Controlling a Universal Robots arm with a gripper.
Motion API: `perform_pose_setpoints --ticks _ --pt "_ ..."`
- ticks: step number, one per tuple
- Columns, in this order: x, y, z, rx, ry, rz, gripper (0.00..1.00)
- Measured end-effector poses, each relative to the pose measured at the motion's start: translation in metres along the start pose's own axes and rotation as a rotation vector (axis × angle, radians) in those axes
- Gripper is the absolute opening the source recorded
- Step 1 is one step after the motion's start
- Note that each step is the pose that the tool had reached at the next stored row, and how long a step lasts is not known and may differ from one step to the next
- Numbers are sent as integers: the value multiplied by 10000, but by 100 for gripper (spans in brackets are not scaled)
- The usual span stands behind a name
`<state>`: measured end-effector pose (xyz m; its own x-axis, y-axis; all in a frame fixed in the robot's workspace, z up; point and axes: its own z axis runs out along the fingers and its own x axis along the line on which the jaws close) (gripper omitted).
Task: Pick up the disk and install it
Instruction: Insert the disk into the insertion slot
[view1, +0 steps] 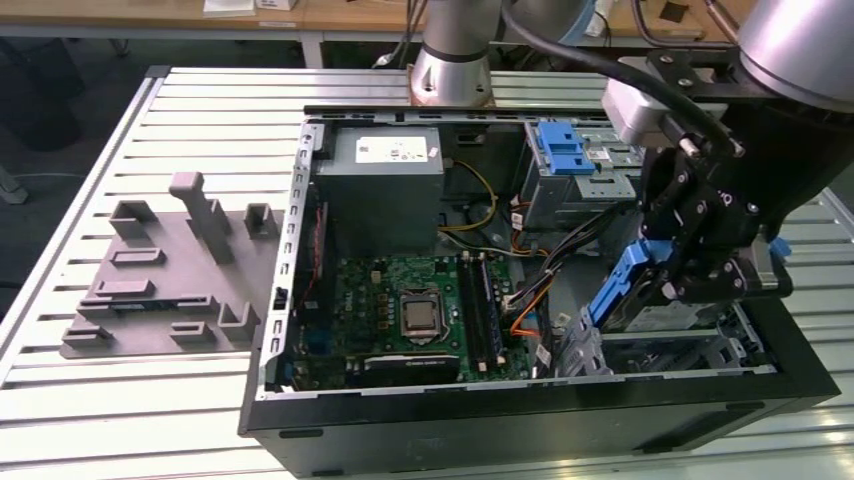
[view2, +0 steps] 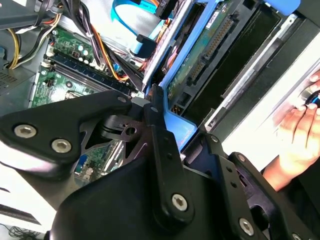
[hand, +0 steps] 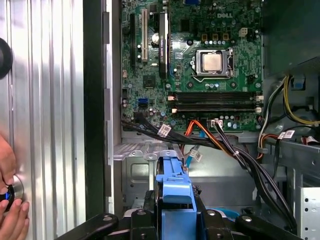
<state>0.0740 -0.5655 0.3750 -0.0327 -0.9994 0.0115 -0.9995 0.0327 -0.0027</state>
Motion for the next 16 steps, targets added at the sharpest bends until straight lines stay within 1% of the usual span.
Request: perform_pose_setpoints --ticks 8,16 --pt "-1 0 108 0 -1 0 36" --pt "-1 0 118 0 0 0 36"
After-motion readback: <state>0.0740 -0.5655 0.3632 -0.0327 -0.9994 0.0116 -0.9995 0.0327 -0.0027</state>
